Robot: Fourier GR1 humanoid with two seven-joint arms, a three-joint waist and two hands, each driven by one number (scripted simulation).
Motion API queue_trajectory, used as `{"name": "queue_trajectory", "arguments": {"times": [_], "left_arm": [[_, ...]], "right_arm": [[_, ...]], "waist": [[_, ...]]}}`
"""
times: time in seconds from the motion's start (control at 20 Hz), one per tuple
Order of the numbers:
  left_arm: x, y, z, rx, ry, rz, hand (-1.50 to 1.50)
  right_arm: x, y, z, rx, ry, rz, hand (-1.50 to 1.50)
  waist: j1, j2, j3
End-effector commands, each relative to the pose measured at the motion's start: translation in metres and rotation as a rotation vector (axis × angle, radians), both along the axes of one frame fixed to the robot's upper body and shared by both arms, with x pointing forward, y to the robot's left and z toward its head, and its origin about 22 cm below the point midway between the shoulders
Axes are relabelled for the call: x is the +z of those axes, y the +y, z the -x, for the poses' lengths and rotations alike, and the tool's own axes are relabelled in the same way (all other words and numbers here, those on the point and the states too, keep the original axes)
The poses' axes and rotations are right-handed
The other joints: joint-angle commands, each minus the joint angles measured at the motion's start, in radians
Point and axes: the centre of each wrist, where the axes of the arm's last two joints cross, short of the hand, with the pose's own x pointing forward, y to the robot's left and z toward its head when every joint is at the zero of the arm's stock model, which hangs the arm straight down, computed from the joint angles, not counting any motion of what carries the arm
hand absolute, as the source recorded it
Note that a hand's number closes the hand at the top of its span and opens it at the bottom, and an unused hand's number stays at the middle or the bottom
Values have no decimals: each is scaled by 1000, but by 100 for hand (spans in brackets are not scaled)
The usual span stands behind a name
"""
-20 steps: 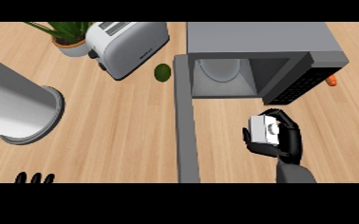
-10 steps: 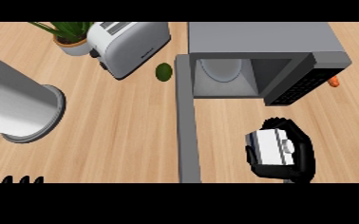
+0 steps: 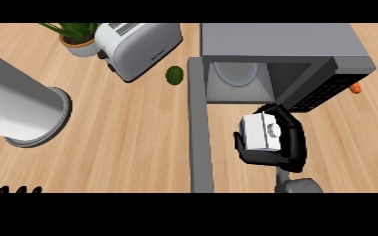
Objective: Pick up the milk, place it into the microwave and close the microwave
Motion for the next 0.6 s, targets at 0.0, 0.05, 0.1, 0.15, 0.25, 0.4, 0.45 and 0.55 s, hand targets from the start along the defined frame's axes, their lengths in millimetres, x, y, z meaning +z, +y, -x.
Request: {"name": "queue_trajectory", "arguments": {"times": [0.0,0.05,0.1,0.15,0.25,0.4,0.45,0.55], "left_arm": [[-16,-2,6,-7,13,7,-150],[-6,7,9,5,21,0,-150],[-10,-2,-11,16,7,-13,-150],[8,-2,14,21,15,-17,-150],[-22,12,1,-11,24,-18,-150],[-16,14,2,-12,33,-2,-150],[-15,5,-4,20,16,-7,-150],[-14,19,7,8,7,-6,-150]], "right_arm": [[5,25,-12,-14,27,45,150],[-2,35,-13,0,23,47,150],[27,29,-36,-14,33,27,150],[13,23,-28,-27,23,41,150],[-11,33,-35,-51,57,112,150],[-19,33,-60,-101,103,148,150],[-15,30,-64,-105,120,147,150],[-9,26,-91,-90,143,122,150]], "waist": [[2,0,0],[4,0,0],[0,1,0],[3,0,0],[5,2,0],[12,5,1],[6,3,1],[12,4,1]]}}
